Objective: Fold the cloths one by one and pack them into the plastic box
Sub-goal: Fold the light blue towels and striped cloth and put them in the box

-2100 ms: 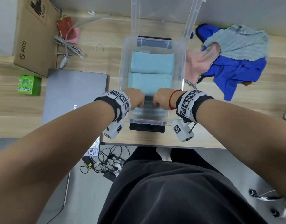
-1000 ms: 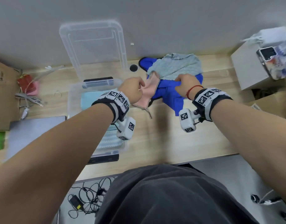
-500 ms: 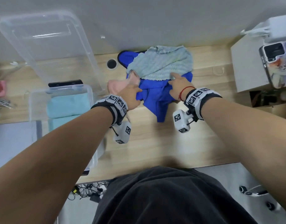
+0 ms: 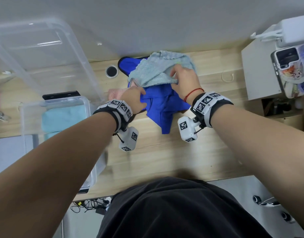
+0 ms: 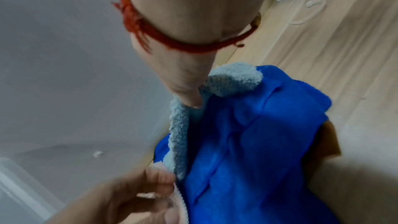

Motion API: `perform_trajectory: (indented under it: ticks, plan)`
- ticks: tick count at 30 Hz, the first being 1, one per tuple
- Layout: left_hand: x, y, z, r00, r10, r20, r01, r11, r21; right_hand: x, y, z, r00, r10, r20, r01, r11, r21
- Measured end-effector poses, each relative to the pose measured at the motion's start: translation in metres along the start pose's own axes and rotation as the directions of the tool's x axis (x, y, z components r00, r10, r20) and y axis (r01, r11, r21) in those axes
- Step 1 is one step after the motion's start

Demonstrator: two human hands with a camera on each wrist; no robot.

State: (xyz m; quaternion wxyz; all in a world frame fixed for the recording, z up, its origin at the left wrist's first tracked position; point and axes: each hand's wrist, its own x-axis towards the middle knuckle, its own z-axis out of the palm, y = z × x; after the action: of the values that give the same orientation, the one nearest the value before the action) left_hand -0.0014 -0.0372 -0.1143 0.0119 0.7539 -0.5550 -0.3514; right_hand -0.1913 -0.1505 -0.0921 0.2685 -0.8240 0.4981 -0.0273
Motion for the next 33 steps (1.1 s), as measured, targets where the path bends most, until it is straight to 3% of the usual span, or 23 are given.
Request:
perform_trajectory:
  ticks: [5, 8, 11, 15, 20, 23, 29, 33]
  plan:
    - [0.0, 0.029, -0.029, 0.967, 0.112, -0.23, -0.138, 0.985, -0.1, -0.003, -0.034, -0.022, 0.992, -0.123, -0.021, 0.124, 0.992, 0.029]
    - [-0.008, 0.051, -0.045, 0.945, 0.178, -0.274, -0.208, 0.974, -0.084, -0.009, -0.051, -0.039, 0.975, -0.169, -0.145, 0.179, 0.982, 0.062]
    - [-0.023, 0.064, -0.059, 0.93, 0.145, -0.339, -0.182, 0.98, -0.082, -0.017, -0.061, -0.057, 0.945, -0.16, -0.284, 0.208, 0.967, 0.148]
    - [-0.053, 0.069, -0.078, 0.872, 0.055, -0.487, -0.177, 0.962, -0.208, -0.031, -0.066, -0.082, 0.897, -0.09, -0.432, 0.224, 0.936, 0.27]
    - [-0.094, 0.083, -0.098, 0.787, 0.082, -0.612, -0.311, 0.909, -0.278, -0.058, -0.061, -0.096, 0.896, -0.029, -0.442, 0.19, 0.927, 0.324]
    - [-0.119, 0.091, -0.105, 0.781, 0.143, -0.608, -0.363, 0.896, -0.255, -0.077, -0.06, -0.096, 0.901, -0.062, -0.43, 0.189, 0.948, 0.258]
    - [-0.162, 0.084, -0.095, 0.878, 0.266, -0.398, -0.296, 0.955, -0.014, -0.118, -0.058, -0.091, 0.917, -0.086, -0.389, 0.129, 0.988, 0.088]
    - [-0.191, 0.074, -0.082, 0.853, 0.308, -0.421, -0.331, 0.943, 0.02, -0.157, -0.052, -0.077, 0.948, -0.051, -0.314, 0.054, 0.999, -0.001]
